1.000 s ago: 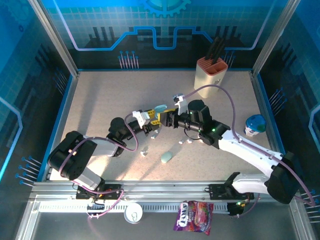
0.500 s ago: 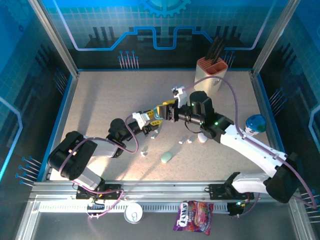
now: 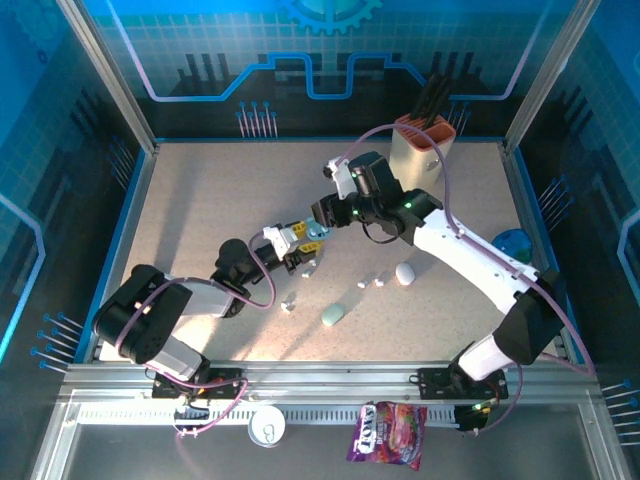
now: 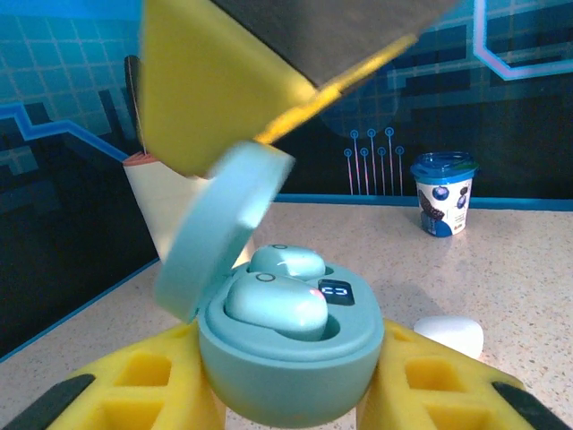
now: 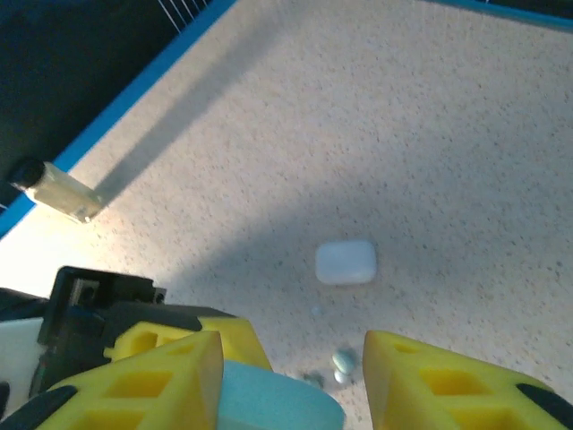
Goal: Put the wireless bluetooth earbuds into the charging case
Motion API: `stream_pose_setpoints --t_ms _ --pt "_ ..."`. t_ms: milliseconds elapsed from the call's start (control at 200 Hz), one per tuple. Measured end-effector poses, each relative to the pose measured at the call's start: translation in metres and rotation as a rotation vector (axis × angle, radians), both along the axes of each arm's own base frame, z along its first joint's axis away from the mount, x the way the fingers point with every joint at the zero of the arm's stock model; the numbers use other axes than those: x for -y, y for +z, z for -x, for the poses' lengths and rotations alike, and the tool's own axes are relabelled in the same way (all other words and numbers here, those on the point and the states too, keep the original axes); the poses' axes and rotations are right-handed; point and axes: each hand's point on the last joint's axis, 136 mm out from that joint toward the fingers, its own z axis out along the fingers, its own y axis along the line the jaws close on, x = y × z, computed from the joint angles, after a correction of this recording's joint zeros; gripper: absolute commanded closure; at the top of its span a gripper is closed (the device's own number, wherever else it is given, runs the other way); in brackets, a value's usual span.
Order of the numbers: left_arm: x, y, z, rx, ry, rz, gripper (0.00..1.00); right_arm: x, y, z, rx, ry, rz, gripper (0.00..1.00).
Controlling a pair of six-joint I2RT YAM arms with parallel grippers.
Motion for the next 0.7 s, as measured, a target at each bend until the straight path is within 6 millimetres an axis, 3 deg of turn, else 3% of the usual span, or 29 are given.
stream_pose_setpoints --t_ms 75,170,250,425,570,700 --pt "0.0 0.001 0.0 0.005 0.003 0.003 0.74 0.005 -0.002 0.003 -0.008 -0.006 0.02 0.46" --pt "0.0 0.001 0.0 0.004 0.003 0.004 0.74 0.013 0.003 0.008 -0.011 -0.024 -0.001 0.28" --pt "0.0 0.002 0.0 -0.002 0.002 0.008 0.74 0.023 0.012 0.013 -0.036 -0.035 -0.07 0.21" --pt "-0.001 0.006 0.001 -0.015 -0.002 0.028 0.74 0.042 0.018 0.011 -0.158 -0.079 -0.286 0.17" --pt "-0.001 0.016 0.001 -0.007 -0.006 0.052 0.74 0.034 0.002 0.025 -0.328 -0.05 -0.406 0.16" --pt "0.0 0.02 0.0 -0.011 -0.011 0.068 0.74 0.024 0.003 0.034 -0.405 -0.005 -0.469 0.15"
